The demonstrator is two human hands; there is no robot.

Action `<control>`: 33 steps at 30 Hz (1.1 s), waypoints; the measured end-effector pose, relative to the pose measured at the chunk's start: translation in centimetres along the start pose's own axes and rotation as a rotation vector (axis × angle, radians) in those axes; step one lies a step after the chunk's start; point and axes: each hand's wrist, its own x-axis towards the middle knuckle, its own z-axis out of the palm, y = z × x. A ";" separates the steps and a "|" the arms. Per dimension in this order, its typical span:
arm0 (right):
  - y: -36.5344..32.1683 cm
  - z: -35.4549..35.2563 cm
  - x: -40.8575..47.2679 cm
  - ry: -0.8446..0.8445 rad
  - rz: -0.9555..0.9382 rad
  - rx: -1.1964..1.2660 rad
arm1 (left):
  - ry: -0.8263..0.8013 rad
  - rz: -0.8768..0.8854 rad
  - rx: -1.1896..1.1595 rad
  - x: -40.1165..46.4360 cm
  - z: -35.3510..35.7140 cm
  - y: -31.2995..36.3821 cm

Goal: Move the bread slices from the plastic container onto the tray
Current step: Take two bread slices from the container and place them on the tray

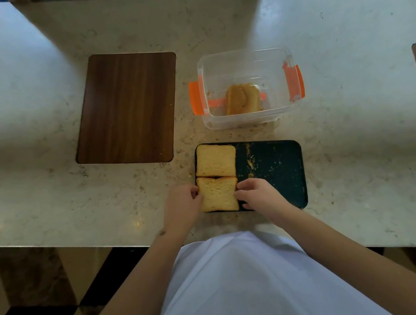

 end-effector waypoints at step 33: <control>0.5 -1.2 1.4 0.013 -0.171 -0.637 | -0.190 0.108 0.027 0.5 0.0 -1.9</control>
